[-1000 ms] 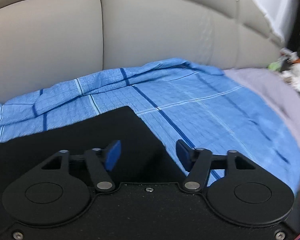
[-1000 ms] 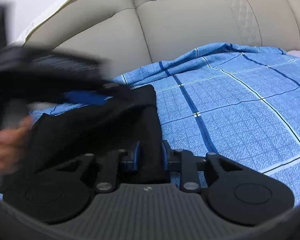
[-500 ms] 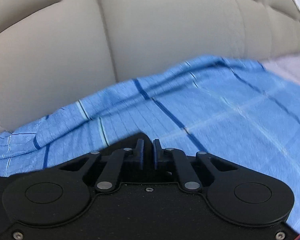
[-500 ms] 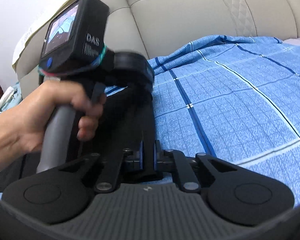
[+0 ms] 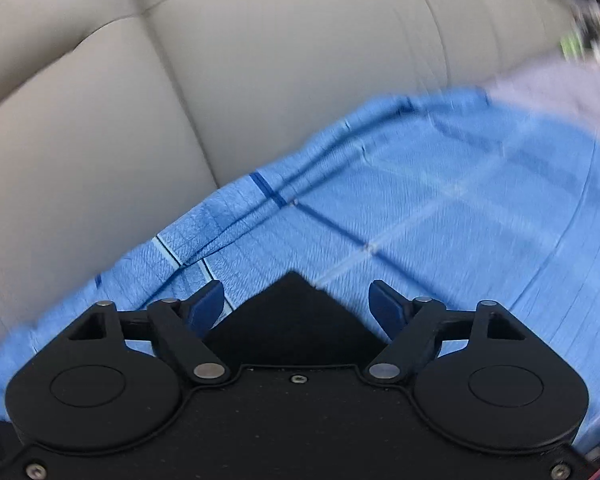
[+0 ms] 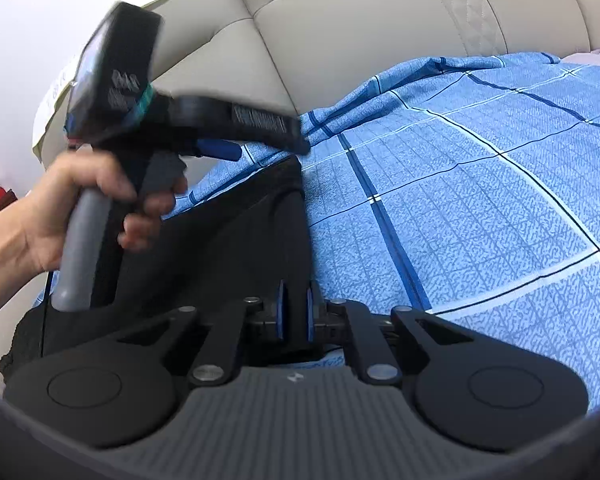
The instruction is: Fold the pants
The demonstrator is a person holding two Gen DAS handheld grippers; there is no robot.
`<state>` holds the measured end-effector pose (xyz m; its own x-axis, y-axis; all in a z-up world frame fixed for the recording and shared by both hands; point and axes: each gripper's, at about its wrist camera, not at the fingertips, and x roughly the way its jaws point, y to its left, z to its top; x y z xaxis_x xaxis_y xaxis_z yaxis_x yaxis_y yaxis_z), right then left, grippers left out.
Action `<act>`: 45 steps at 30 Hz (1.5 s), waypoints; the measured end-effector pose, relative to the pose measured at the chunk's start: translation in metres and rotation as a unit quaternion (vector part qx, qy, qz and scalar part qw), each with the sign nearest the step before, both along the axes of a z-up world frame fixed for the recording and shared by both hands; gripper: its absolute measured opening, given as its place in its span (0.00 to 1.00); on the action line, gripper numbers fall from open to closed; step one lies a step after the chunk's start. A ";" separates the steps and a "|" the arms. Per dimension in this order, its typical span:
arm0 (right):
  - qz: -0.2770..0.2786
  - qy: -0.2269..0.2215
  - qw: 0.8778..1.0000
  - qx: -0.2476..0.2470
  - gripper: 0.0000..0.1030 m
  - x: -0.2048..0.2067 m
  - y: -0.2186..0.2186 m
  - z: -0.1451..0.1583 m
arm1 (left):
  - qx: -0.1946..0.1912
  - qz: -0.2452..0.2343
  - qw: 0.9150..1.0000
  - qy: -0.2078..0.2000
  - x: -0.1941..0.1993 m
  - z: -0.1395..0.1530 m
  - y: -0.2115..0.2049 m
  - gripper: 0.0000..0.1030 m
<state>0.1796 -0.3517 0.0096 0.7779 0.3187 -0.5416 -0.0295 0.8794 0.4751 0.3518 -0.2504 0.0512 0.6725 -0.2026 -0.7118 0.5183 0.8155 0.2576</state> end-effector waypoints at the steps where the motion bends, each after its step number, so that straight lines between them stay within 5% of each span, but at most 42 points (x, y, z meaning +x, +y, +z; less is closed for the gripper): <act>1: 0.000 -0.001 1.000 -0.003 0.14 -0.001 0.001 0.001 | 0.014 0.009 1.000 0.004 0.001 -0.008 -0.002 0.60; 2: 0.000 -0.001 1.000 -0.005 0.14 -0.001 0.001 0.001 | 0.002 0.017 1.000 0.014 0.002 -0.012 -0.002 0.48; 3: 0.000 -0.002 1.000 -0.007 0.14 -0.001 0.002 0.001 | -0.036 0.024 0.999 0.022 0.002 -0.012 0.001 0.23; 5: 0.001 -0.003 1.000 -0.009 0.14 -0.001 0.002 0.002 | -0.066 0.036 0.996 0.037 0.001 -0.010 0.001 0.09; 8: 0.001 -0.004 1.000 -0.014 0.12 -0.003 0.003 0.003 | -0.063 0.032 0.998 0.001 -0.008 -0.004 -0.003 0.08; 12: -0.004 -0.004 1.000 -0.016 0.11 -0.008 0.003 0.005 | -0.129 0.063 0.990 0.016 0.008 0.006 0.011 0.06; 14: -0.006 -0.003 1.000 -0.015 0.10 -0.008 0.003 0.005 | -0.126 0.089 0.988 0.005 0.021 0.002 0.012 0.00; 20: -0.003 -0.009 1.000 -0.025 0.11 -0.016 0.006 0.006 | -0.130 0.145 0.981 0.012 0.046 -0.014 0.015 0.01; 24: -0.018 -0.009 1.000 0.006 0.24 -0.017 -0.003 0.003 | -0.139 0.120 0.983 0.001 0.020 0.003 0.024 0.21; 25: -0.021 -0.009 1.000 0.007 0.40 -0.016 -0.005 0.004 | -0.143 0.116 0.983 -0.003 0.010 0.008 0.031 0.26; 27: -0.032 -0.015 0.999 -0.007 0.47 -0.016 -0.005 0.006 | -0.154 0.116 0.981 -0.011 -0.016 0.019 0.052 0.48; 29: -0.043 -0.025 0.998 -0.031 0.60 -0.016 -0.002 0.010 | -0.159 0.120 0.980 -0.019 -0.044 0.026 0.075 0.51; 34: -0.071 -0.068 0.991 -0.087 0.74 -0.023 0.008 0.018 | -0.149 0.173 0.973 -0.039 -0.115 0.024 0.148 0.53; 40: -0.055 -0.127 0.977 -0.163 0.85 -0.030 0.037 0.023 | -0.107 0.246 0.963 -0.036 -0.175 -0.015 0.227 0.51; 45: -0.003 -0.126 0.974 -0.187 0.87 -0.027 0.069 0.015 | -0.161 0.265 0.950 -0.048 -0.196 -0.019 0.266 0.53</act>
